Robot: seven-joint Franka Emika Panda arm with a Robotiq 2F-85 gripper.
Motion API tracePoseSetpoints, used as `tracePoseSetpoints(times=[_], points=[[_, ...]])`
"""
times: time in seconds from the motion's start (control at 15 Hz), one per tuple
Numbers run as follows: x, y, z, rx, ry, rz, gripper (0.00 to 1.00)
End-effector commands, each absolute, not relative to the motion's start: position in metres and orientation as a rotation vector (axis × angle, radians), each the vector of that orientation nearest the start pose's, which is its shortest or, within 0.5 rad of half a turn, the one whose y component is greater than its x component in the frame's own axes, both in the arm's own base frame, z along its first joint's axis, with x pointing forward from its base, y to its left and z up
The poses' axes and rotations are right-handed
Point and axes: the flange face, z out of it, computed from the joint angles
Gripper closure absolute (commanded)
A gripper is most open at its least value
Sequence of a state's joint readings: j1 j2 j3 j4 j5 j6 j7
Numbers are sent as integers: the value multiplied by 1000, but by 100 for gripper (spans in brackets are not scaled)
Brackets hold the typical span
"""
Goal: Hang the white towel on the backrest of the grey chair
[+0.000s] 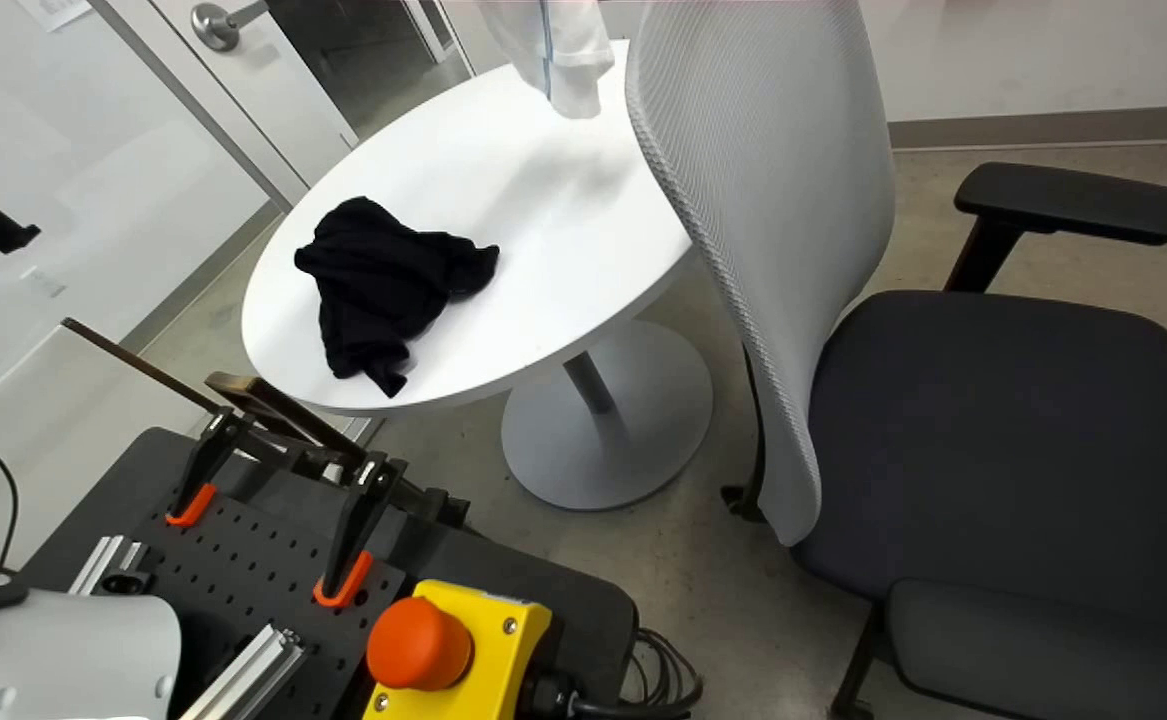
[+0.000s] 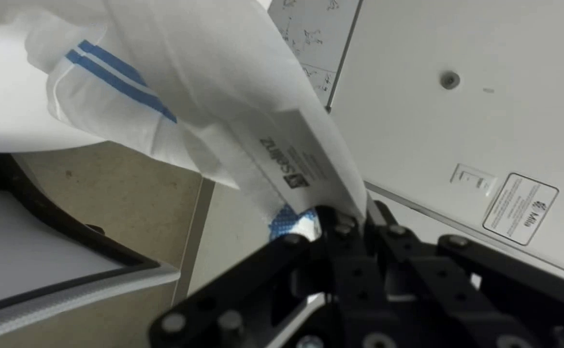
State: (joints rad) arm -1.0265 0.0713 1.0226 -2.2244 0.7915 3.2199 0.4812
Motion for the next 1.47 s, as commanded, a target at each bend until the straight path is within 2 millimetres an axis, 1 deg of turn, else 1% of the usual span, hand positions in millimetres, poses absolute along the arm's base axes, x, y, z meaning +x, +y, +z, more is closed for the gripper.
tracePoseSetpoints(times=[0.0,0.13,0.2,0.27,0.4,0.53,0.6,0.67,0.87,0.93,1.07,1.2,1.4], points=[[566,-120,485,-1825,1494,-997,98],[559,-152,494,-1796,1511,-981,98],[551,-171,498,-1786,1518,-970,98],[541,-190,497,-1782,1526,-948,98],[513,-223,488,-1792,1541,-888,98],[482,-251,475,-1805,1559,-821,98],[467,-265,474,-1799,1566,-791,98],[451,-279,468,-1791,1595,-767,98],[415,-317,453,-1776,1684,-704,98],[408,-329,447,-1779,1712,-694,98],[399,-345,442,-1787,1764,-683,98],[402,-357,435,-1798,1808,-664,98],[416,-365,420,-1815,1878,-626,98]])
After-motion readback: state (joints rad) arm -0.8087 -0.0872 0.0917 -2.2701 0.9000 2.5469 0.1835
